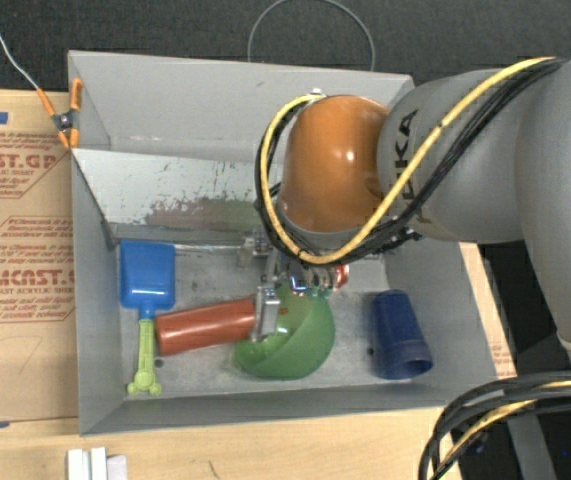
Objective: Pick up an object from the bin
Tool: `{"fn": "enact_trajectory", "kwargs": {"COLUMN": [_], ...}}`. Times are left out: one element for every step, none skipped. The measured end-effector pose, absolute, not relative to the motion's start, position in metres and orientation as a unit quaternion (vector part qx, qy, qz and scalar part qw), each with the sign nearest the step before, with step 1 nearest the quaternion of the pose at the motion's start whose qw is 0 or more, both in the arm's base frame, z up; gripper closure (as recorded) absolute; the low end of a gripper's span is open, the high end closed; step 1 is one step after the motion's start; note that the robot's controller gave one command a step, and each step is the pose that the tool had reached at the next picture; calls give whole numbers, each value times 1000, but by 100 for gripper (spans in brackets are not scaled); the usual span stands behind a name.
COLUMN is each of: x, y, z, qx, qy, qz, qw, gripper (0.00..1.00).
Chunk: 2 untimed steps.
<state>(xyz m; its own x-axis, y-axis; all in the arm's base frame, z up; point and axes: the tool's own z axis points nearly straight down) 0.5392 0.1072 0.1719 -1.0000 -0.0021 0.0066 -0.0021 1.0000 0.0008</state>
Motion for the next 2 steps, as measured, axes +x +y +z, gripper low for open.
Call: {"fn": "enact_trajectory", "kwargs": {"x": [541, 544], "y": [106, 132], "z": [176, 77], "qx": [0, 76], "qy": [-1000, -997], "qz": [-1, -1], "qw": [-1, 1], "gripper": [0, 0]}}
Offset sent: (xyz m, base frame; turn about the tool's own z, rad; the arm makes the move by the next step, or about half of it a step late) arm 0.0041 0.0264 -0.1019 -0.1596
